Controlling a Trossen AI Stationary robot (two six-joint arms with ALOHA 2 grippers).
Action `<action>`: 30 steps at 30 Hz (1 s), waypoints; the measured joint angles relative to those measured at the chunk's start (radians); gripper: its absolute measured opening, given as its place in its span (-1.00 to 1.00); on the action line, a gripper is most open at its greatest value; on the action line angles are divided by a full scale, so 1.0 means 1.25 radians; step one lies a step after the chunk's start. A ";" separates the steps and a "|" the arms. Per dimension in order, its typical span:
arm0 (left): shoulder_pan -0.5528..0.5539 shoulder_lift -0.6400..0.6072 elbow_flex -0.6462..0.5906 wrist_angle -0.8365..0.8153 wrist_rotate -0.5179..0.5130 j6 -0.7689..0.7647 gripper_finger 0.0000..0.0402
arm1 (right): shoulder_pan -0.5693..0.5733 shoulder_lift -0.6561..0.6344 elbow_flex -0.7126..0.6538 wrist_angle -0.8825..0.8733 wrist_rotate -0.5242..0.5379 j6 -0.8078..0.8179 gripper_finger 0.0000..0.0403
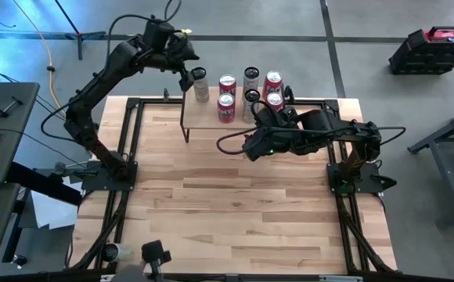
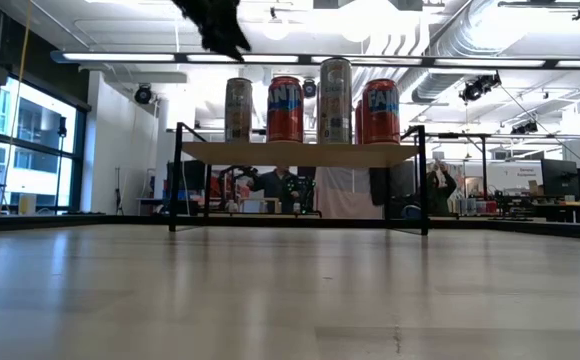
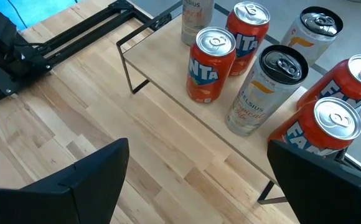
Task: Place canned beverage on shelf
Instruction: Put the white soda can aligned with the other white soda can on the shelf
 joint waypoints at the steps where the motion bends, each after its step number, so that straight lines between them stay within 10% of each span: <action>1: -0.005 -0.010 0.000 0.004 0.005 -0.002 0.66 | 0.000 0.000 0.000 0.000 0.000 -0.001 0.83; 30: -0.212 -0.264 0.000 0.083 0.131 -0.205 0.66 | 0.001 0.000 0.000 0.000 0.004 -0.008 0.83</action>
